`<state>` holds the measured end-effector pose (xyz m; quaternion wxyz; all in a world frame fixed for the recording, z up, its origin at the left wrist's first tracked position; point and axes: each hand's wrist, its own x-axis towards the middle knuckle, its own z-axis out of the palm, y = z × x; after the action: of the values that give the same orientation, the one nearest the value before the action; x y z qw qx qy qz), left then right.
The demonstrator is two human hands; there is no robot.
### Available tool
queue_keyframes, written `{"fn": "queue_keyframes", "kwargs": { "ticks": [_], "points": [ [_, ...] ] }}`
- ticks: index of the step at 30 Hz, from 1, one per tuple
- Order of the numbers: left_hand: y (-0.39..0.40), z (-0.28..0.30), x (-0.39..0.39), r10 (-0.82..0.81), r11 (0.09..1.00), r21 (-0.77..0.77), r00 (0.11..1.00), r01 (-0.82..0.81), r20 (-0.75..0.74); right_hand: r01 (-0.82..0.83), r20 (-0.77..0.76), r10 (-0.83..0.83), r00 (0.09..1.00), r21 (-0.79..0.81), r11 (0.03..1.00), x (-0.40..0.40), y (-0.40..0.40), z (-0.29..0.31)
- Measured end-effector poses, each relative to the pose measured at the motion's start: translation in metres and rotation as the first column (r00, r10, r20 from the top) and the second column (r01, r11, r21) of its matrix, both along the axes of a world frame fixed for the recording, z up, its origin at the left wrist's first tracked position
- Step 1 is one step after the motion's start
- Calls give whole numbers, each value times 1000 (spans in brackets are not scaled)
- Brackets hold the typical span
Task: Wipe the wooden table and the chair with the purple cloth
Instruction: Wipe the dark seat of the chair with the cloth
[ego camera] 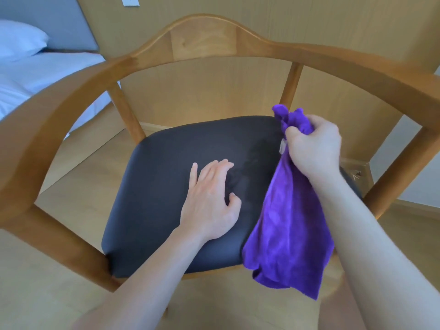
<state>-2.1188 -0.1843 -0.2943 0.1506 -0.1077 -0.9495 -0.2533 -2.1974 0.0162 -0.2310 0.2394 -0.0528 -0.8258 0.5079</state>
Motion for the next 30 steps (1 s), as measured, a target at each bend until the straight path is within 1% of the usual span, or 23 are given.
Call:
{"fn": "queue_keyframes", "kwargs": {
  "ticks": [1, 2, 3, 4, 5, 6, 7, 9, 11, 13, 15, 16, 17, 19, 20, 21, 22, 23, 24, 25, 26, 27, 30],
  "points": [
    [0, 0, 0, 11, 1000, 3, 1000, -11, -2, -38, 67, 30, 997, 117, 992, -11, -6, -10],
    [0, -1, 1, 22, 1000, 10, 1000, -22, -4, -100, 171, 49, 984, 305, 947, -18, -14, -24],
    [0, -1, 1, 32, 999, 16, 999, -32, -6, -171, 264, 38, 964, 500, 849, -20, -26, -36],
    [0, -2, 1, 39, 999, 21, 999, -39, -7, -222, 315, 2, 949, 664, 714, -18, -37, -44],
    [-1, -2, 1, 42, 999, 25, 999, -42, -7, -243, 315, -16, 949, 763, 599, -15, -48, -49],
    [-1, -2, 1, 42, 999, 28, 999, -42, -3, -243, 287, 1, 958, 808, 537, -9, -57, -50],
    [-1, -3, 1, 38, 999, 32, 999, -38, 1, -245, 259, 47, 965, 819, 519, -1, -64, -50],
    [-1, -3, 0, 26, 999, 48, 1000, -26, 7, -289, 217, 194, 957, 778, 558, 20, -66, -47],
    [-2, -3, -1, 18, 997, 76, 1000, -18, 7, -382, 204, 347, 915, 713, 588, 45, -57, -45],
    [-2, -3, -1, 9, 994, 108, 1000, -9, 4, -520, 247, 480, 842, 609, 599, 65, -42, -42],
    [-2, -3, 0, 2, 991, 130, 1000, -1, -2, -599, 253, 546, 798, 426, 678, 66, -27, -37],
    [-2, -3, 1, 3, 990, 138, 1000, -3, -4, -579, 225, 533, 816, 321, 750, 60, -22, -34],
    [-2, -3, 1, 7, 990, 142, 1000, -7, -3, -504, 180, 472, 863, 234, 832, 48, -18, -32],
    [-2, -3, 2, 20, 988, 155, 1000, -20, 3, -244, 122, 231, 965, 107, 964, 16, -9, -30],
    [-3, -3, 2, 29, 986, 164, 1000, -29, 6, -115, 145, 109, 983, 32, 993, -1, -5, -30],
    [-3, -3, 2, 35, 985, 169, 999, -36, 11, -23, 204, 25, 979, -10, 1000, -15, -3, -31],
    [-3, -4, 2, 39, 985, 168, 999, -41, 17, 12, 265, -18, 964, 26, 1000, -24, -3, -33],
    [-4, -4, 2, 41, 985, 164, 999, -45, 28, -22, 308, -27, 951, 153, 988, -28, -6, -36],
    [-4, -5, 1, 43, 986, 161, 998, -49, 41, -99, 317, -14, 948, 339, 936, -29, -12, -40],
    [-5, -5, 1, 45, 986, 161, 998, -53, 54, -181, 314, 19, 949, 497, 849, -23, -20, -44],
    [-5, -6, 1, 45, 985, 164, 997, -55, 63, -242, 297, 69, 952, 599, 763, -16, -28, -47],
    [-5, -7, 1, 44, 984, 169, 997, -55, 70, -290, 290, 128, 949, 633, 718, -7, -35, -47],
    [-5, -7, 1, 40, 979, 195, 995, -58, 94, -430, 309, 300, 902, 603, 672, 24, -45, -43]
  ]
}}
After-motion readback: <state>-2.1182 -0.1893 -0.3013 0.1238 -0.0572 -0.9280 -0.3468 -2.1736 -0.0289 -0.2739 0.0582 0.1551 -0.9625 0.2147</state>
